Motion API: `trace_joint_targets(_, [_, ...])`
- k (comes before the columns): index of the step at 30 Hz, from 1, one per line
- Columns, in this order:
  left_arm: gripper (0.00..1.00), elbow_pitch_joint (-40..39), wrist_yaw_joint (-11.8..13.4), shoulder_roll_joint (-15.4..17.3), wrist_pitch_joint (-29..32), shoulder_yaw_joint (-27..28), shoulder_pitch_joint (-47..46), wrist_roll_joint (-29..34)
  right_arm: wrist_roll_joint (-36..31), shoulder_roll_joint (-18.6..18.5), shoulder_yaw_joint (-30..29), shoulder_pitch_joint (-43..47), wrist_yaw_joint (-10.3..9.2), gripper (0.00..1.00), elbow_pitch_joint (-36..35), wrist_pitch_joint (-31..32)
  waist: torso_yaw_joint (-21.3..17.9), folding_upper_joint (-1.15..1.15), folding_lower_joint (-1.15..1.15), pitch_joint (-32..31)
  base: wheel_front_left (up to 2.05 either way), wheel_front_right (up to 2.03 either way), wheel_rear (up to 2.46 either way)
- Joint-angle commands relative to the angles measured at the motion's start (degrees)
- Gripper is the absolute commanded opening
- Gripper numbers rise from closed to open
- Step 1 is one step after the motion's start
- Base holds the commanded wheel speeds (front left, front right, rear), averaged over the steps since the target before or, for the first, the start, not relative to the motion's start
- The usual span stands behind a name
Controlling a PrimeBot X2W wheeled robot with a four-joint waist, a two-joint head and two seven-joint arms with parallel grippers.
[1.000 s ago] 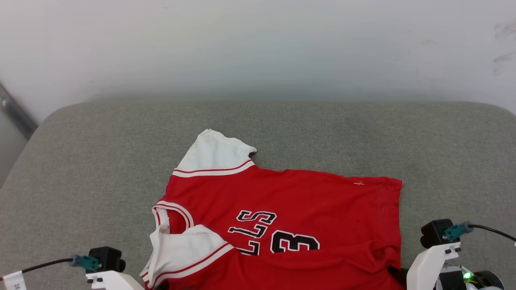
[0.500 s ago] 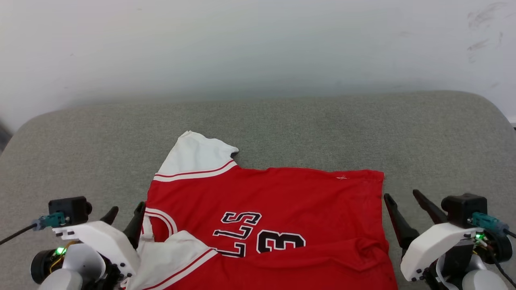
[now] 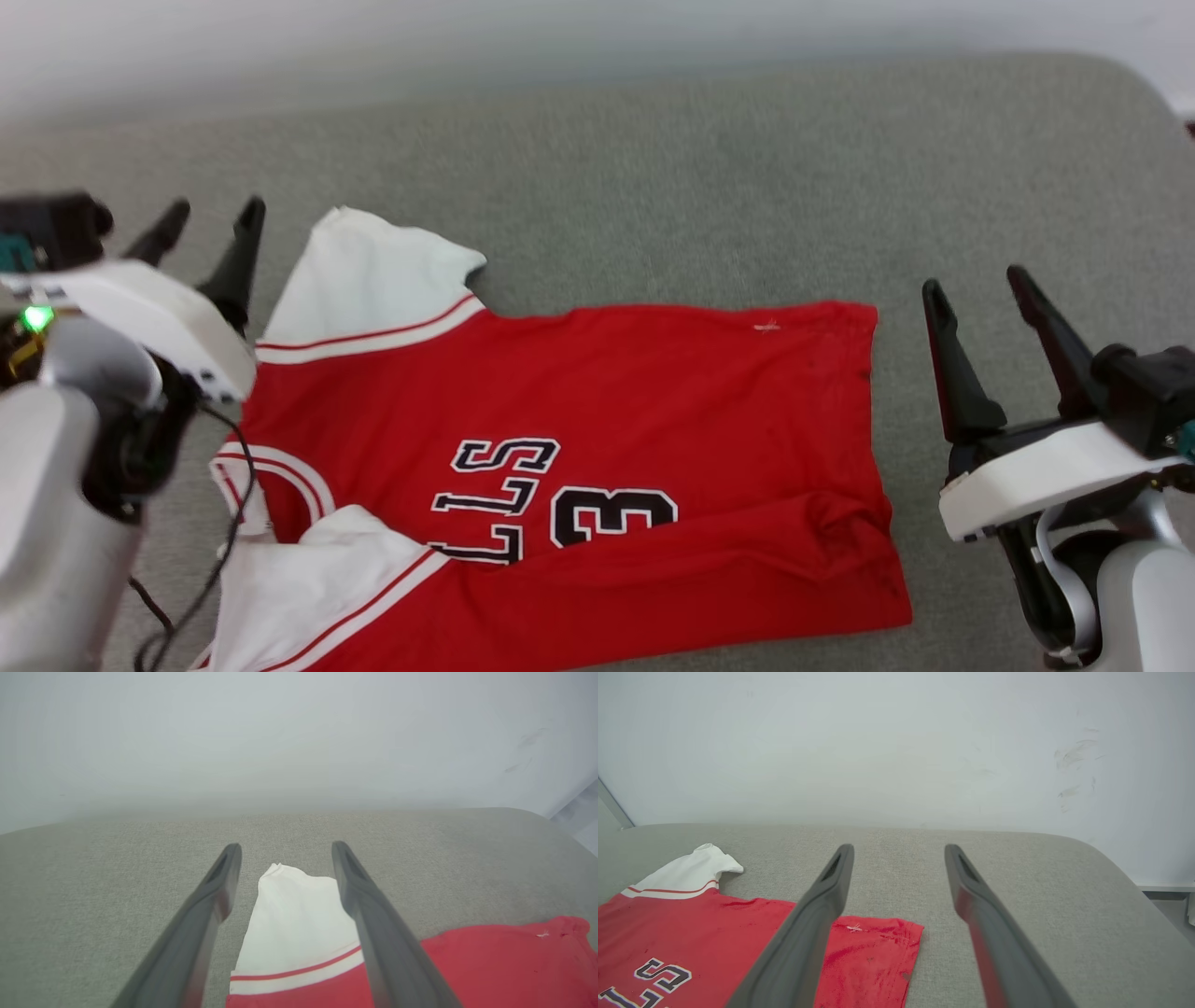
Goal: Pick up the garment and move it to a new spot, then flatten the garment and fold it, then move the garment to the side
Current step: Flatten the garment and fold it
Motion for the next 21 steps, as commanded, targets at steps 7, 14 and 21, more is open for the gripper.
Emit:
trace_joint_targets(7, [1.00, 7.58, -7.73, 4.20, 13.98, -2.51, -14.10, -4.07, -0.77, 0.83, 1.02, -3.27, -0.02, 1.00, -2.20, -0.91, -4.35, 0.00, -0.01, 10.58, 0.00, 0.00, 0.00])
trace_joint_targets(14, [1.00, 12.13, -10.21, 10.38, 35.82, -6.38, -24.83, -9.71, 2.35, 0.89, 2.86, -4.53, -0.02, 1.00, -1.45, -2.44, -7.51, 0.00, -0.01, 15.81, 0.00, 0.00, 0.00])
trace_joint_targets(21, [1.00, 16.63, -10.18, 10.89, 40.17, -7.60, -26.00, -10.97, 3.53, 0.88, 3.53, -4.84, -0.02, 1.00, -0.79, -3.06, -9.54, 0.00, -0.01, 18.76, 0.00, 0.00, 0.00])
